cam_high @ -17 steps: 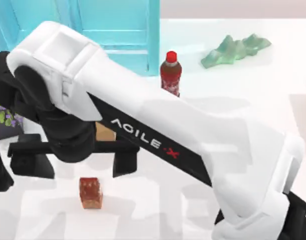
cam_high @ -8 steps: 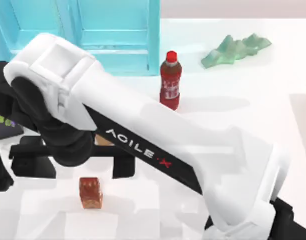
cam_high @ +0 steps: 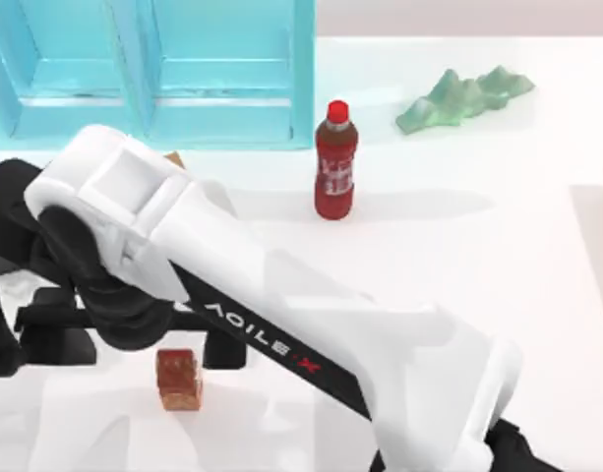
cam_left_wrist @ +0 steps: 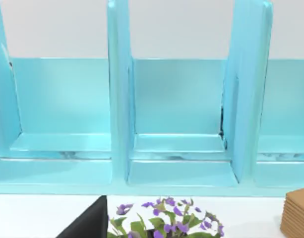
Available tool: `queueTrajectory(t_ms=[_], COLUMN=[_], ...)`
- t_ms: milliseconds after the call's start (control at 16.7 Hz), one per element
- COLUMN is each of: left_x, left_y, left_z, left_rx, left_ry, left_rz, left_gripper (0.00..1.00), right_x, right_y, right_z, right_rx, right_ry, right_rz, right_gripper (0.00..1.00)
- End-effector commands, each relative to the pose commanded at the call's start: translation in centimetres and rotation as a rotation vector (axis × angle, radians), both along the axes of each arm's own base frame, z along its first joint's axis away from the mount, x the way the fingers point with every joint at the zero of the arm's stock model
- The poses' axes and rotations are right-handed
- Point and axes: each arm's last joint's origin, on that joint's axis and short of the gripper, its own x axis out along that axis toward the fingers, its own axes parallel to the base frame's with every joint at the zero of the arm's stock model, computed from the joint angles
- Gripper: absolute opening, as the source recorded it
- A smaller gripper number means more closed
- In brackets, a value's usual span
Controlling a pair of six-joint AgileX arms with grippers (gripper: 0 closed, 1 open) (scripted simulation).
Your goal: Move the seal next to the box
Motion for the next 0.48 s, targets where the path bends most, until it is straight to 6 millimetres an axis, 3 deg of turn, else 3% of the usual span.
queueTrajectory(t_ms=[300, 480], left_x=[0.0, 0.0], left_y=[0.0, 0.0], left_z=[0.0, 0.0], left_rx=[0.0, 0.0], left_ry=[0.0, 0.0], left_rz=[0.0, 0.0], left_gripper=[1.0, 1.0], right_x=[0.3, 0.4], right_y=[-0.5, -0.7], right_z=[-4.6, -5.7], right_rx=[0.009, 0.004], right_ry=[-0.004, -0.002], right_rz=[0.0, 0.0], right_gripper=[1.0, 1.0])
